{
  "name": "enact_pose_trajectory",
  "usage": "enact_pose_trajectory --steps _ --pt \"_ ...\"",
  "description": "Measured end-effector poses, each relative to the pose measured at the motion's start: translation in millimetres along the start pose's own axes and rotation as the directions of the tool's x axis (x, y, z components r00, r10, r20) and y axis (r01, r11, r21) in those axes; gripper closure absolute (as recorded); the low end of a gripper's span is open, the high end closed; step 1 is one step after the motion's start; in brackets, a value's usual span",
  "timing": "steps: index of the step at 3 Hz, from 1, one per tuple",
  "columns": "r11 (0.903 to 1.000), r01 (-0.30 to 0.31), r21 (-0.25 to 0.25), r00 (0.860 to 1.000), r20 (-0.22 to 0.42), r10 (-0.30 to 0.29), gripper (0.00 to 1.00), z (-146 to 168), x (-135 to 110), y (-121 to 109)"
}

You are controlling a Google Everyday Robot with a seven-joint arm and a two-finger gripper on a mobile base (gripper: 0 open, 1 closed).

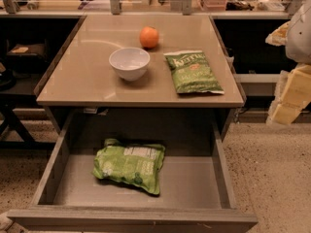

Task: Pick green rice chip bag from top drawer and place on counter

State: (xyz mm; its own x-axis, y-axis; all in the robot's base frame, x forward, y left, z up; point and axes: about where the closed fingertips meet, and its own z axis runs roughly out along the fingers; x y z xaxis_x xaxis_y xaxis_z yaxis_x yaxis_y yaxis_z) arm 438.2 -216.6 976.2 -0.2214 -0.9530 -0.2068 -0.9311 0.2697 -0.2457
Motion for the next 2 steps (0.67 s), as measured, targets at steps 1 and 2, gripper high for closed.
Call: enact_pose_trajectory --steps 1,2 --pt "0.9999 0.0 0.01 1.0 0.008 0.0 0.0 0 -3 2" --pt "0.9998 -0.018 -0.011 0.999 0.041 0.018 0.0 11 -27 20"
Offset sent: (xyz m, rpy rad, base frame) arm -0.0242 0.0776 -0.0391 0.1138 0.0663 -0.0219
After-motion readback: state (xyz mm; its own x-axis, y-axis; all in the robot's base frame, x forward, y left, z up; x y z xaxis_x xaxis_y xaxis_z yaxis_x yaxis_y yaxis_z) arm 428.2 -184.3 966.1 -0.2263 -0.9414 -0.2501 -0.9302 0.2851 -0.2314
